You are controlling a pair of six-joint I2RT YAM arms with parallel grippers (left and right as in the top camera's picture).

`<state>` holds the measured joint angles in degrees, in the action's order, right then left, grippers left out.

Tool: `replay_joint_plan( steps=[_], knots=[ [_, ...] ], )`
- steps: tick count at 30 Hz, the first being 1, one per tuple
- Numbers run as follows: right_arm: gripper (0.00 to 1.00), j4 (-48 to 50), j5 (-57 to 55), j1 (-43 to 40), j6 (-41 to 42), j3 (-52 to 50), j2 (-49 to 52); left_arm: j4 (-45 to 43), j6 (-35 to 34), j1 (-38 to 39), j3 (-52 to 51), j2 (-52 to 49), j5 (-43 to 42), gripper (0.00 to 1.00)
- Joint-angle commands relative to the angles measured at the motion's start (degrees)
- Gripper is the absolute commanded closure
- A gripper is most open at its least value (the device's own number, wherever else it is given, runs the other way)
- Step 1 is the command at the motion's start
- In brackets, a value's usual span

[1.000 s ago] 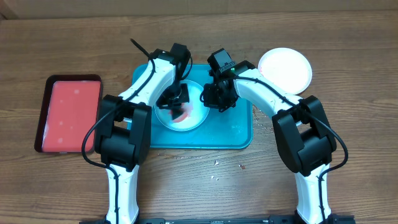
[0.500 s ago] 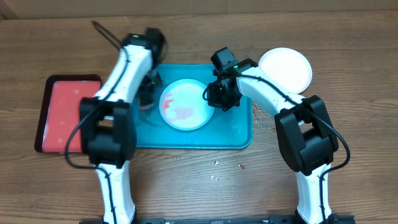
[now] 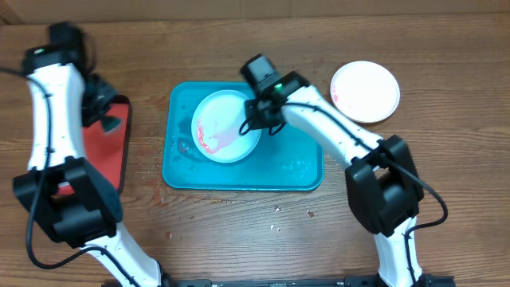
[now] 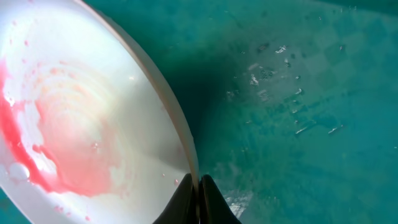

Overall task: Clean dirty plates on tray and stack at the side
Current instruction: 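Drop the sponge into the red tray with the left gripper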

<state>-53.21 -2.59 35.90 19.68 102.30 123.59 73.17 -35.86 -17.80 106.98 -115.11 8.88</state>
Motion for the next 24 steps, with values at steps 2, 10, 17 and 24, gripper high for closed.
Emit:
replay_joint_plan(
  steps=[2,10,17,24],
  knots=[
    [0.96,-0.76,-12.48,3.98,-0.42,3.17,-2.73,-0.42,0.68,-4.50,-0.85,-3.74,-1.29,0.96],
    [0.96,-4.07,-23.30,7.72,-0.59,9.09,-2.73,-3.19,0.70,-7.32,-0.85,-9.77,-1.49,0.96],
    [0.96,-8.13,-28.89,8.81,-3.65,14.47,-2.73,-4.70,1.22,-7.37,-0.50,-11.82,-1.46,0.44],
    [0.96,-10.19,-32.00,9.09,-3.72,18.62,-2.73,0.35,6.10,-7.37,7.63,-11.50,-4.35,0.42]
  ],
)
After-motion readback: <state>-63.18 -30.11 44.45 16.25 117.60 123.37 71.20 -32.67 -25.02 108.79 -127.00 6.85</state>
